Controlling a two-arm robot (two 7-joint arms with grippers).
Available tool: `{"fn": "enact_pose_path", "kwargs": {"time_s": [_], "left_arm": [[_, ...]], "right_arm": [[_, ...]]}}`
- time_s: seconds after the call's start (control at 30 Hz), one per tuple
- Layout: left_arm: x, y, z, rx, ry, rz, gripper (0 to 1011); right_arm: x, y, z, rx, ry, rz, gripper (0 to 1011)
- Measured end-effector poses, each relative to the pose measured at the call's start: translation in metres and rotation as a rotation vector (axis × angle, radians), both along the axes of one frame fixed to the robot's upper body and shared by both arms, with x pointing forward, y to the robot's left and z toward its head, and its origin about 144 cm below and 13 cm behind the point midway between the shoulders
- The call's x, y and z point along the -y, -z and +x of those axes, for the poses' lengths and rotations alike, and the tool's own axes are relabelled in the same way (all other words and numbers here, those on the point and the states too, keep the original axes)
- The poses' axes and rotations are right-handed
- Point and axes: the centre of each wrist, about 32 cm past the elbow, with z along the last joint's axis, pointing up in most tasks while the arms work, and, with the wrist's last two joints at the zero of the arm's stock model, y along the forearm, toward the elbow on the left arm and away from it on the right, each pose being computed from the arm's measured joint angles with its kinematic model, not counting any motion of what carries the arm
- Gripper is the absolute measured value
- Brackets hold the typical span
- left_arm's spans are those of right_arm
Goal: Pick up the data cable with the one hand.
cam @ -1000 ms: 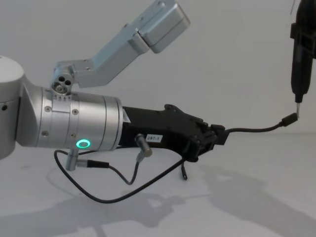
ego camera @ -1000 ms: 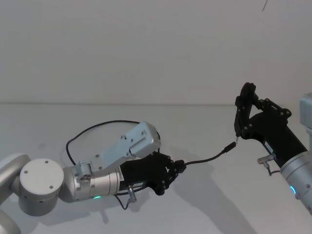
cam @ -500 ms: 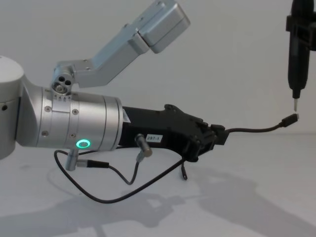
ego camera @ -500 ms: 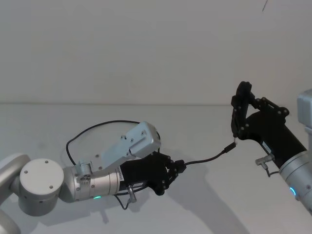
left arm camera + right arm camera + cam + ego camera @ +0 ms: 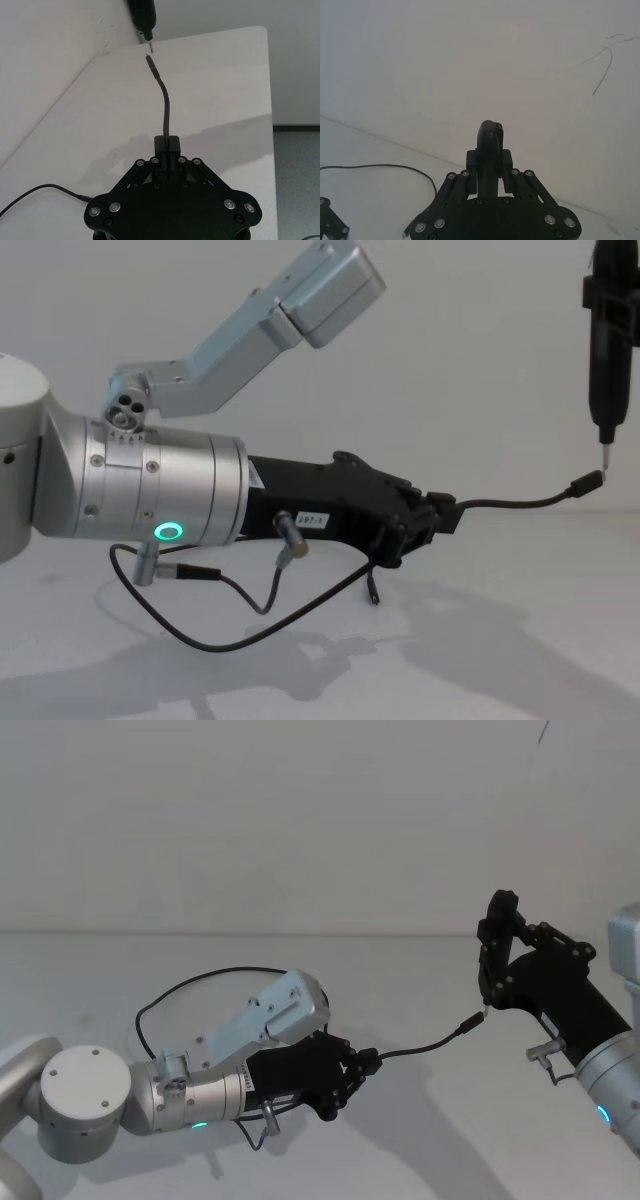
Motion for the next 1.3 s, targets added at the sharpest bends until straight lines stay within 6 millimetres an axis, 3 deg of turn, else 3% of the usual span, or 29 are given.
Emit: {"fn": "enact_pose_path", "kwargs": {"time_s": [0.5, 1.3], "left_arm": [[0.0, 0.0, 0.0, 0.0, 0.0, 0.0, 34], [0.0, 0.0, 0.0, 0.0, 0.0, 0.0, 34]], "right_arm": [[0.01, 0.002, 0.002, -0.003, 0.051, -0.033, 279], [0.006, 0.007, 0.015, -0.012, 0.003, -0.003, 279]]}}
